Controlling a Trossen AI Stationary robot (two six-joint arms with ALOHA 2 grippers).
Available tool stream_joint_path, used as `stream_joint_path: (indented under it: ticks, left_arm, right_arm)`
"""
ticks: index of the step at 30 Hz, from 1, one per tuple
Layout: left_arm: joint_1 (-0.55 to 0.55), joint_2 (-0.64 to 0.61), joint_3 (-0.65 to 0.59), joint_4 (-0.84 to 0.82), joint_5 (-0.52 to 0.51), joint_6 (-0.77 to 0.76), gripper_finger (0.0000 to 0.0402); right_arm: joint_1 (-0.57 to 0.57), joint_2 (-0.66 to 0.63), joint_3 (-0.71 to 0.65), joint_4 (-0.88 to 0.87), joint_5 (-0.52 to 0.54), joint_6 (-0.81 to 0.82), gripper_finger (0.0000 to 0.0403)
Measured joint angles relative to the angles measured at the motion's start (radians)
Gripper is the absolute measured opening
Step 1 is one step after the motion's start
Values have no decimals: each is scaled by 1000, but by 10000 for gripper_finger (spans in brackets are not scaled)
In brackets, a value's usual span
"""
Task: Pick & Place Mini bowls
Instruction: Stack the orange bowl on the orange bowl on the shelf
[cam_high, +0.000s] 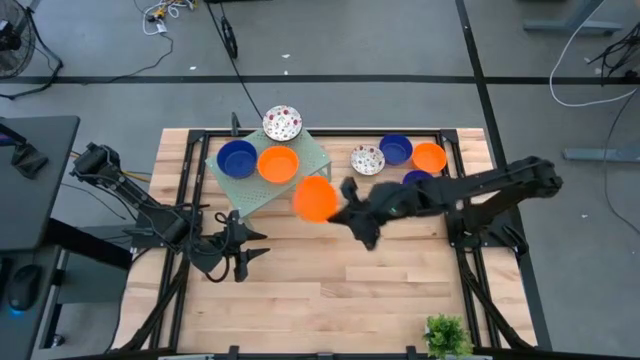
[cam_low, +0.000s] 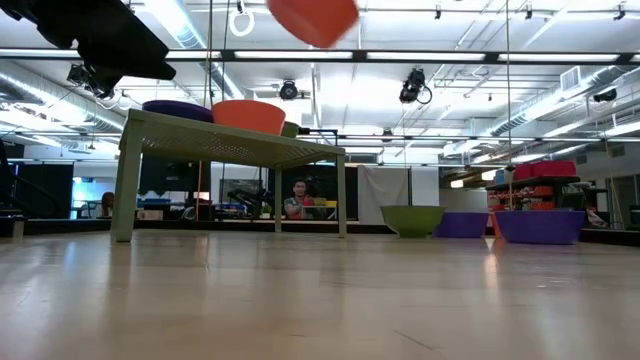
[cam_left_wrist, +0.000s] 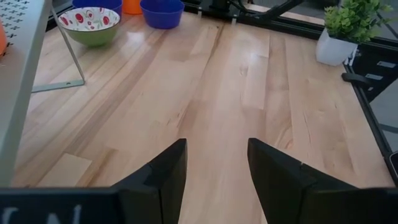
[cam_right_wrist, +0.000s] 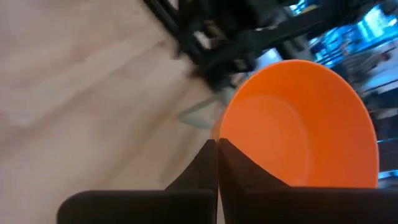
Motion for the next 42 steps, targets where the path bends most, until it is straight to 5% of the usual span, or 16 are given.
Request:
stream_joint_path:
  ticks: [13,18,42]
  left_arm:
    - [0,0,1,5,0,9,174]
    - [0,0,1,4,0,9,174]
    - [0,0,1,4,0,8,174]
  right_arm:
    - [-279,433,533,-193,-139,-179,0]
    - [-305,460,539,-232,-206,-173,0]
    - [-331,486,535,-247,-188,-100,15]
